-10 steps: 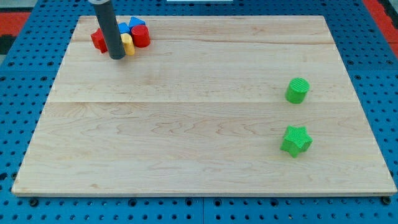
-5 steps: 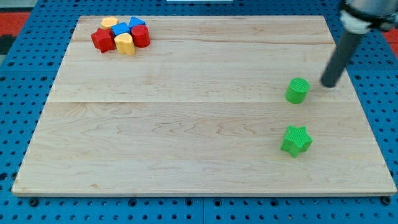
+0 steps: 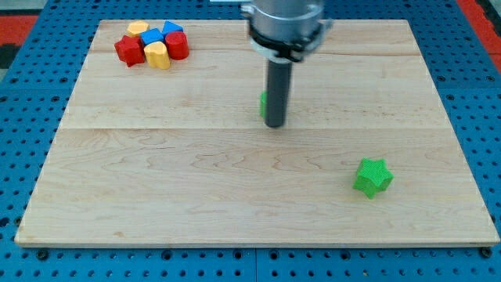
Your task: Move the green circle to the right of the red circle
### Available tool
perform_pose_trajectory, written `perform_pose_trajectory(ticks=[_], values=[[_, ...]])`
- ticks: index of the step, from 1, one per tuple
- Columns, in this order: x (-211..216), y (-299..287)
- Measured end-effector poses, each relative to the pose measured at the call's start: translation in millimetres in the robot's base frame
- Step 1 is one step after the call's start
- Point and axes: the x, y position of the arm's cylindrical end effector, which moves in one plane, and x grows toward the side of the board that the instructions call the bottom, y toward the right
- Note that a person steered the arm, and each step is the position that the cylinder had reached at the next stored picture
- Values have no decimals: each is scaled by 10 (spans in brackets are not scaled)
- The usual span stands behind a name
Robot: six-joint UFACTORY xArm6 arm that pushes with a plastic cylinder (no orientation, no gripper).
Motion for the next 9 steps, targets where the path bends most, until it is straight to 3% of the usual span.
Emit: perform_pose_trajectory(ticks=[1, 2, 3, 5, 7, 8, 9], values=[[-584, 5], [-858, -21], [-987, 384], [-1509, -555], [-1705, -923], [-1577, 105], [-678, 1080]])
